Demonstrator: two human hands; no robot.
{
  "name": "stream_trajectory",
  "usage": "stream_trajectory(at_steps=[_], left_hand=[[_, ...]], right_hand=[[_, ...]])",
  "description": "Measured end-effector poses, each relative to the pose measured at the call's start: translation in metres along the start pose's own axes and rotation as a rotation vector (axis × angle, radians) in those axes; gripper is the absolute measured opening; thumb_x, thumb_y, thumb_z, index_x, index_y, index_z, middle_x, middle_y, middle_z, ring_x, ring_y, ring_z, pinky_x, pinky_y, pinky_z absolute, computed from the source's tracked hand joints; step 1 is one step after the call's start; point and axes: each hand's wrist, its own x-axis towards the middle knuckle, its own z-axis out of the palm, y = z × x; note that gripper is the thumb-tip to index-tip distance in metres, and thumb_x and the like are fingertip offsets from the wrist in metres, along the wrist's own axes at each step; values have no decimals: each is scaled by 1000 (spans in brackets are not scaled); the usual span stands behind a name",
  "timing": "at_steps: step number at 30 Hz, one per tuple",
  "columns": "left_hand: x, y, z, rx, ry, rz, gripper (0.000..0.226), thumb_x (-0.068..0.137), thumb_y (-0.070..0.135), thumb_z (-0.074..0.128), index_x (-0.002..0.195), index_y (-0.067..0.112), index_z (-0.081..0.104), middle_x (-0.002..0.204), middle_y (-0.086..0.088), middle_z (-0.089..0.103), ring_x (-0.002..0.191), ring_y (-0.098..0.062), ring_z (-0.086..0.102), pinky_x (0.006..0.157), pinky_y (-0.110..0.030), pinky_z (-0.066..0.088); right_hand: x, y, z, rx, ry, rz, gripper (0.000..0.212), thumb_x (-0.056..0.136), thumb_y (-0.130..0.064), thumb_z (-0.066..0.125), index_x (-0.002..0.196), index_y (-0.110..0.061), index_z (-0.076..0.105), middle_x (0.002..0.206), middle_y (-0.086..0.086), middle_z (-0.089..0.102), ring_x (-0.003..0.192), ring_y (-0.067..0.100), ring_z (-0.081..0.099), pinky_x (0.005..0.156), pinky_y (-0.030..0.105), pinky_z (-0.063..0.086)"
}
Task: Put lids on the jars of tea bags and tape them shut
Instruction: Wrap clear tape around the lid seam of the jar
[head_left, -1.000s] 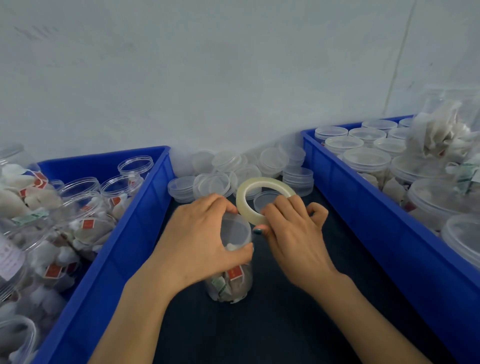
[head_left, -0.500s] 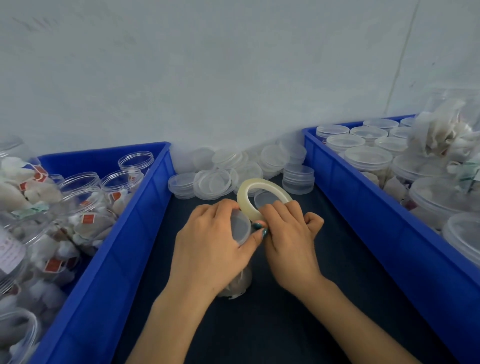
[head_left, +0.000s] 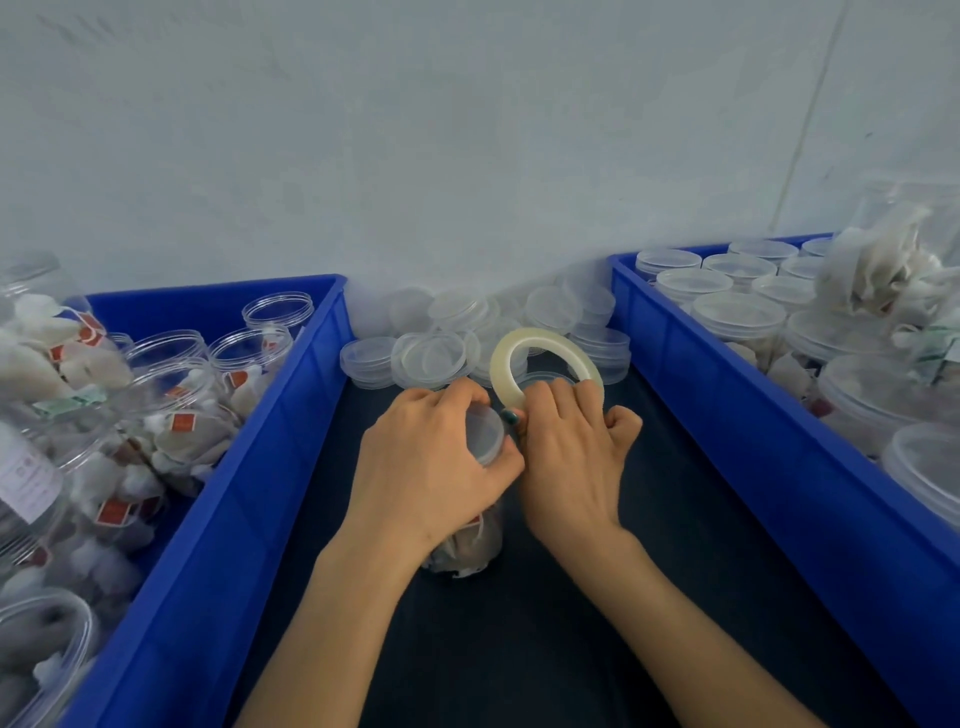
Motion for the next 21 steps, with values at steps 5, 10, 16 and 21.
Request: stream_trajectory(at_steps=[5,10,16,21], left_hand=[[-25,8,-2,-92,7,60,44,68,62,46,103,38,56,92,20,58,93,-2,52,70,-27,49],[-6,6,2,-75,-49,37,41,73,62,53,107,38,53,100,21,58,100,-3,50,77,-30,48],[-2,5,5,-55,-64,7,41,68,68,46,101,44,46,94,26,53,94,2,48,63,-23,35],[13,14,2,-110,-160,-122,36,65,65,57,89,41,45,88,27,52,83,7,47,59,-22,29]], right_hand=[[46,35,10,-78,-228,317,22,103,-28,41,102,-21,62,104,0,63,108,24,51,84,43,30],[41,28,12,70,-275,-91,33,102,-35,25,79,-28,46,87,-11,48,88,14,37,70,36,13],[6,65,11,-80,-456,-94,32,104,-36,22,91,-28,50,96,-9,46,97,13,36,82,37,24],[-5,73,15,-67,-491,-126,29,105,-39,40,122,-35,63,117,-11,52,114,11,42,89,34,27]])
